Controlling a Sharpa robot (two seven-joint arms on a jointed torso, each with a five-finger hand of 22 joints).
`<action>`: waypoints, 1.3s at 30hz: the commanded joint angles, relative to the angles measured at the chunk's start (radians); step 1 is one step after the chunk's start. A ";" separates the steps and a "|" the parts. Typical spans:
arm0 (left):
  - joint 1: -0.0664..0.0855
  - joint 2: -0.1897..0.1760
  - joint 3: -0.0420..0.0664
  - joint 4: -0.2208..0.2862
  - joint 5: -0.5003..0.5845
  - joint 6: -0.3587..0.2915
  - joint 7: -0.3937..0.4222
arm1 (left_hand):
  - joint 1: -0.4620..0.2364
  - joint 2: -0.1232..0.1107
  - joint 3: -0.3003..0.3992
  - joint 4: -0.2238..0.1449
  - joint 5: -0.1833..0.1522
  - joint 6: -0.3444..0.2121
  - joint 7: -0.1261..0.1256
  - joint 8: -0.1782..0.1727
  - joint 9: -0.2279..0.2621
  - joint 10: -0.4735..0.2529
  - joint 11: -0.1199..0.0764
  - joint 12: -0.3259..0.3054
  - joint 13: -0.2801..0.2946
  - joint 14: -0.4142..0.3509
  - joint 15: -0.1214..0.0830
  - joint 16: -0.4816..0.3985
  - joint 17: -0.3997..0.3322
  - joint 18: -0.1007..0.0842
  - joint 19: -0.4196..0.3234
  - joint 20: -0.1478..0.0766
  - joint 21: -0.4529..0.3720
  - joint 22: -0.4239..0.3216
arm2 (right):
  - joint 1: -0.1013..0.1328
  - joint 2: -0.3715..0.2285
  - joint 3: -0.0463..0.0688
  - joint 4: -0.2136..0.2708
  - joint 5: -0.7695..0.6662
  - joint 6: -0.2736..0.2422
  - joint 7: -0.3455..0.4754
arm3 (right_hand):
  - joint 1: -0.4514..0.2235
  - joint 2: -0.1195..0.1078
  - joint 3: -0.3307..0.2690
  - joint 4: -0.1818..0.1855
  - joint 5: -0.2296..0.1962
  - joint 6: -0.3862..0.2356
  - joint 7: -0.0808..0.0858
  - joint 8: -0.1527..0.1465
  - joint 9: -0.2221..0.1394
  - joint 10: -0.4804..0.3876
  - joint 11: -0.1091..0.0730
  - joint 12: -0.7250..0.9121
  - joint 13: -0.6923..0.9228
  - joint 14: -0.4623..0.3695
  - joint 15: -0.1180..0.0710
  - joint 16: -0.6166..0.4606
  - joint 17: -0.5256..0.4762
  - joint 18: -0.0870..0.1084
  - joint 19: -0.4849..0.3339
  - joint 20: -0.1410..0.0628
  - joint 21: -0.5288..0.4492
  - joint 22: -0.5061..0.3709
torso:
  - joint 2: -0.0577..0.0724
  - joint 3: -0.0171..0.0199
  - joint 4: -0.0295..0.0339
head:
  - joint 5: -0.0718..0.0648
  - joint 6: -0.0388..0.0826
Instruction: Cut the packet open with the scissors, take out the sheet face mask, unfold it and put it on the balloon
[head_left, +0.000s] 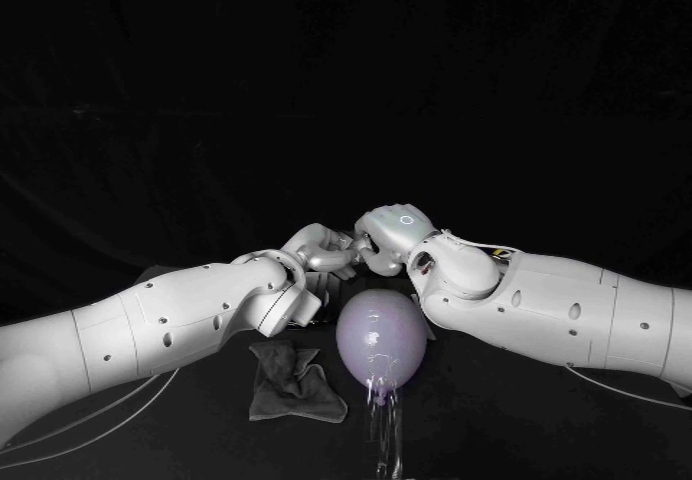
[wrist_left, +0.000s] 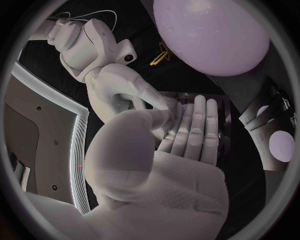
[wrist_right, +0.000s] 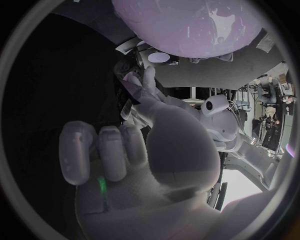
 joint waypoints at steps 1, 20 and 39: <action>0.003 0.000 0.003 0.019 -0.056 0.034 0.050 | 0.010 0.001 -0.006 -0.001 -0.003 0.008 -0.002 0.001 0.002 -0.013 -0.004 -0.004 -0.001 0.004 -0.001 -0.004 -0.002 0.019 -0.007 -0.001 0.007 0.001 | -0.001 -0.005 -0.001 -0.004 -0.012 0.027 -0.010 | 0.009 -0.002 0.001 -0.006 -0.006 0.000 -0.002 -0.005 -0.002 0.064 -0.006 0.004 0.213 0.104 -0.005 0.004 0.263 -0.005 0.030 -0.006 0.005 0.220 | 0.000 -0.0003 -0.0001 | -0.001 -0.001; 0.002 -0.024 0.002 0.060 -0.083 0.056 0.082 | 0.015 0.005 -0.013 -0.001 -0.004 0.007 -0.009 0.000 0.001 -0.030 0.000 -0.004 -0.001 -0.001 0.003 -0.010 -0.007 0.021 -0.004 -0.002 0.018 0.006 | 0.000 -0.016 -0.001 0.002 -0.001 0.018 0.013 | -0.001 -0.004 -0.009 0.001 -0.006 0.005 -0.002 -0.007 -0.006 0.067 -0.006 0.009 0.216 0.104 -0.006 0.004 0.263 -0.006 0.031 -0.008 0.008 0.221 | 0.000 0.0002 0.0007 | -0.005 -0.001; 0.002 -0.041 0.002 0.091 -0.100 0.050 0.110 | 0.017 0.006 -0.019 -0.001 -0.007 0.009 -0.022 -0.001 0.001 -0.036 0.004 -0.003 0.000 -0.001 0.005 -0.012 -0.010 0.021 -0.004 -0.003 0.024 0.008 | 0.000 -0.018 -0.001 0.002 -0.002 -0.010 0.020 | -0.005 0.078 -0.051 0.041 -0.006 0.174 -0.055 0.131 0.074 0.089 -0.051 0.042 0.243 0.104 -0.043 0.004 0.263 -0.011 0.046 -0.034 0.035 0.229 | 0.000 0.0003 0.0012 | -0.010 -0.009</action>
